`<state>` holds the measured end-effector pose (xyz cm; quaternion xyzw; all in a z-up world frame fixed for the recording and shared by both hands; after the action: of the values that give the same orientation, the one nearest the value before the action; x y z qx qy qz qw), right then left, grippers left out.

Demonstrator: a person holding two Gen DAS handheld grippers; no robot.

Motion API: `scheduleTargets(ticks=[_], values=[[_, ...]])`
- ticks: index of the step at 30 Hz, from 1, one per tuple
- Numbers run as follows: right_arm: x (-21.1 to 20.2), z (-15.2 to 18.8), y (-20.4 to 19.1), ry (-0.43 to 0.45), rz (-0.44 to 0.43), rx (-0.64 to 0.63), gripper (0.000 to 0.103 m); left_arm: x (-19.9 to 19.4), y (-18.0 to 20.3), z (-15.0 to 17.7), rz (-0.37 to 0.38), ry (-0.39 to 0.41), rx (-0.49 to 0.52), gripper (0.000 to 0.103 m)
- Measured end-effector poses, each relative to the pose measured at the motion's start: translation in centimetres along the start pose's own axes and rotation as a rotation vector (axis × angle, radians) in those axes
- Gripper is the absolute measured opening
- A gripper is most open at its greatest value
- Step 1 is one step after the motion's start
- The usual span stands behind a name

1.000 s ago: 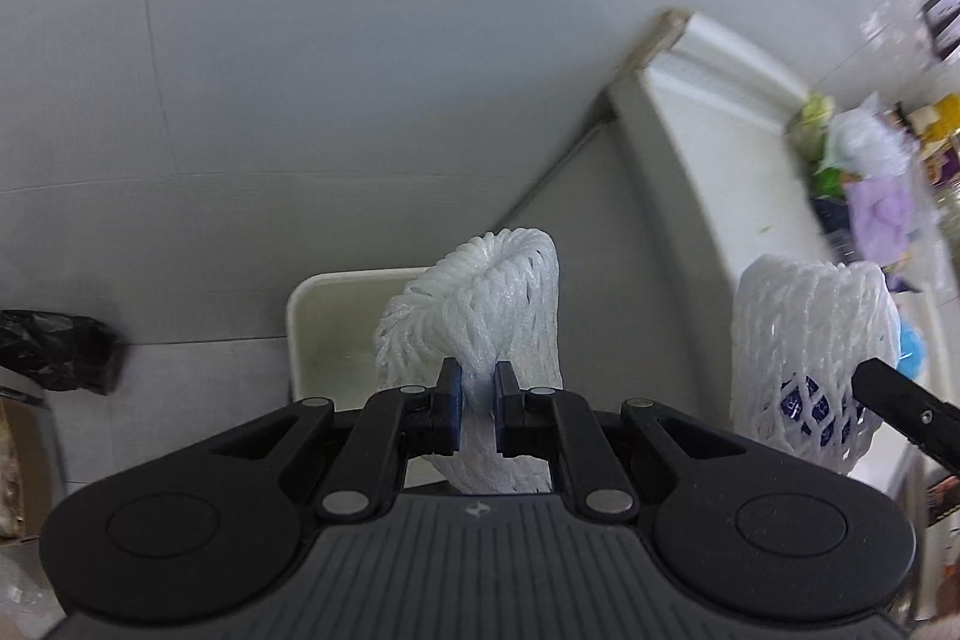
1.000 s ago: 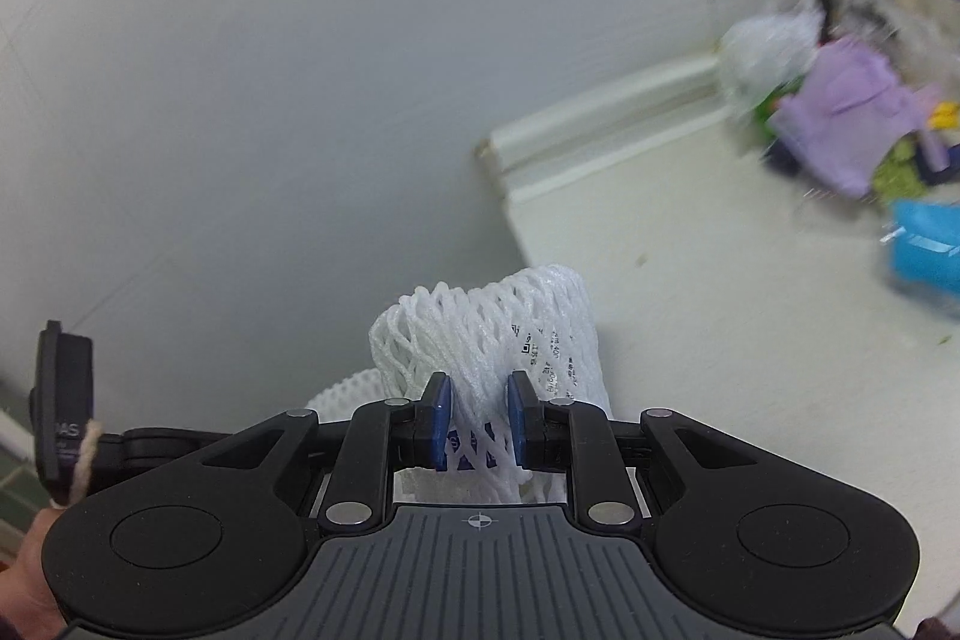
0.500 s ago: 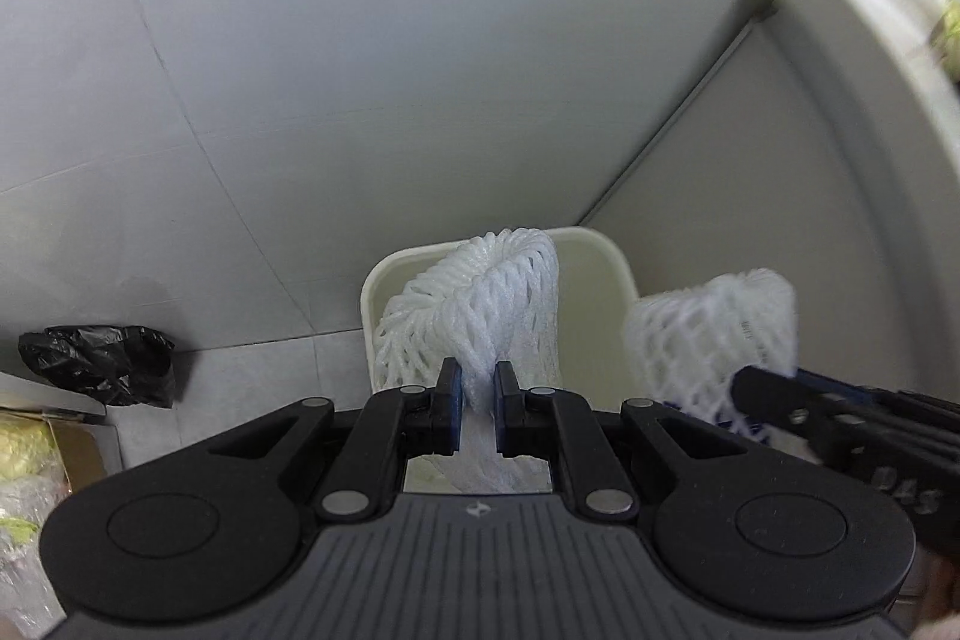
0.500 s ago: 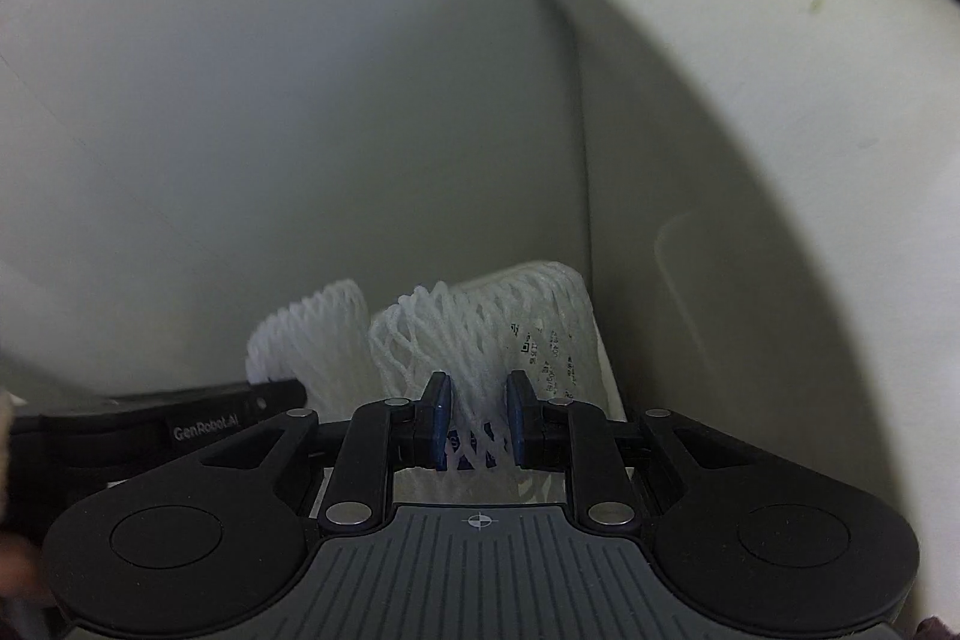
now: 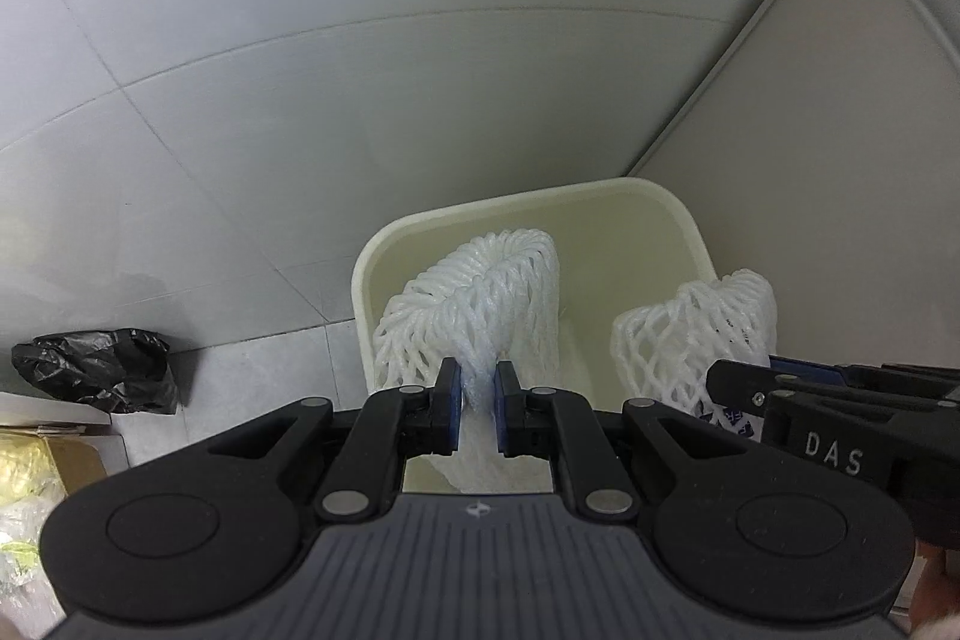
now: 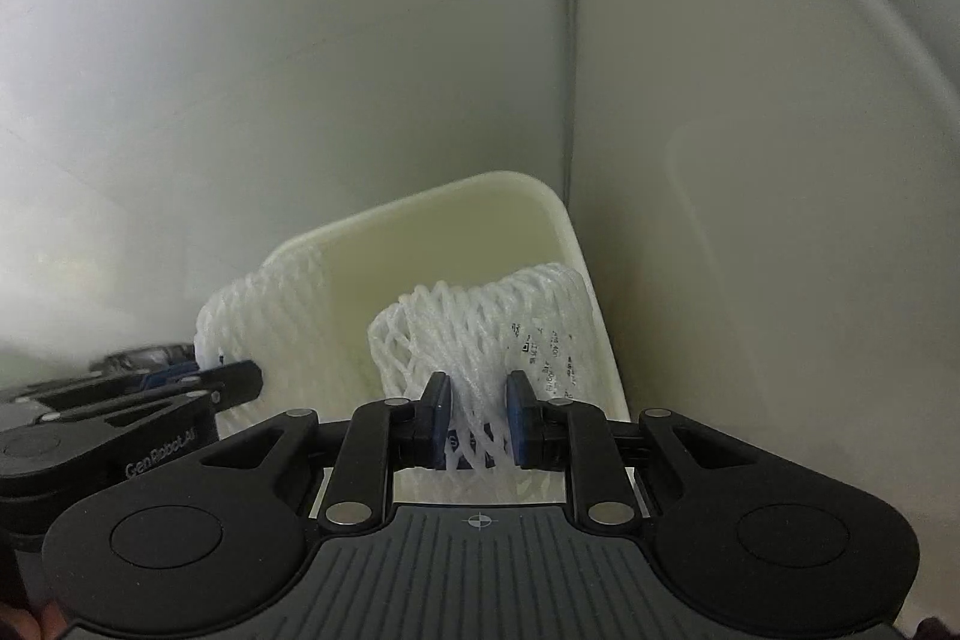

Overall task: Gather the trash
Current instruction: 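Open both tools over the white bin to drop the foam nets, then move both tools back from the bin toward the counter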

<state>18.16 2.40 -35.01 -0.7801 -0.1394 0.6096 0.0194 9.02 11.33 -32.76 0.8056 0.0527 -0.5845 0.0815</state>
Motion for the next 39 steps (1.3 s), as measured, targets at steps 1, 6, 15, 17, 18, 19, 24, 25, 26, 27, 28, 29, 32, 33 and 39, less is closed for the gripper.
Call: scheduleTargets(ticks=[1, 6, 15, 17, 18, 19, 24, 25, 26, 27, 28, 29, 32, 33, 39], values=[[0.2, 0.0, -0.1, -0.003, 0.006, -0.007, 0.019, 0.1, 0.0, 0.0, 0.0, -0.003, 0.003, 0.012], [0.7, 0.3, -1.9, -0.009, 0.027, -0.005, 0.024, 0.7, 0.6, 0.0, -0.004, -0.012, 0.028, 0.027], [0.8, 0.4, -2.6, -0.038, 0.039, 0.013, 0.08, 0.2, -0.3, 0.7, -0.018, -0.015, 0.016, 0.057], [0.8, 0.5, -2.9, -0.044, 0.04, 0.012, 0.081, 0.0, -0.4, 0.9, -0.026, -0.014, 0.023, 0.06], [0.8, 0.6, -3.1, -0.047, 0.042, 0.013, 0.081, -0.1, -0.4, 1.0, -0.03, -0.016, 0.027, 0.06], [0.9, 0.7, -3.3, -0.052, 0.044, 0.013, 0.081, -0.3, -0.4, 1.0, -0.032, -0.018, 0.027, 0.06], [0.5, 0.7, -4.4, -0.051, 0.054, -0.002, 0.087, -0.8, -0.5, 1.0, -0.042, -0.018, 0.01, 0.065], [0.4, 0.7, -4.6, -0.048, 0.057, -0.007, 0.09, -1.0, -0.7, 1.0, -0.043, -0.014, 0.007, 0.066], [0.2, 0.7, -4.9, -0.047, 0.057, -0.009, 0.091, -1.1, -0.9, 1.0, -0.043, -0.008, 0.002, 0.068], [0.0, 0.7, -5.2, -0.045, 0.056, -0.009, 0.093, -1.5, -1.2, 1.1, -0.043, -0.003, -0.004, 0.07], [0.2, 1.0, -4.6, -0.043, 0.05, -0.01, 0.094, -1.8, -1.4, 1.2, -0.043, 0.004, -0.01, 0.07], [-0.1, 1.1, -4.9, -0.036, 0.041, -0.009, 0.094, -2.2, -1.6, 1.3, -0.045, 0.011, -0.015, 0.071], [-0.8, 1.7, -4.6, 0.009, 0.021, -0.03, 0.095, -3.7, -2.2, 1.5, -0.053, 0.028, -0.021, 0.071], [-1.3, 1.9, -5.0, 0.033, 0.018, -0.042, 0.096, -4.0, -2.7, 1.8, -0.053, 0.038, -0.023, 0.071], [-5.4, 2.7, -7.6, 0.08, -0.072, -0.133, 0.098, -7.3, -4.9, 3.1, -0.074, 0.084, -0.038, 0.072]])
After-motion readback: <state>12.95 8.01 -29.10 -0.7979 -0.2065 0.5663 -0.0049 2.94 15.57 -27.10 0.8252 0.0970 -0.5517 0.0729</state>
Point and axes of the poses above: each gripper's, at about its wrist camera, not at the fingertips, and x roughly the way its jaws point, y to its right, z to its underside, the point moved 6 cm from there along x, roughly the way its jaws point, and after that the axes turned 9 degrees about x, right-handed, at the moved point
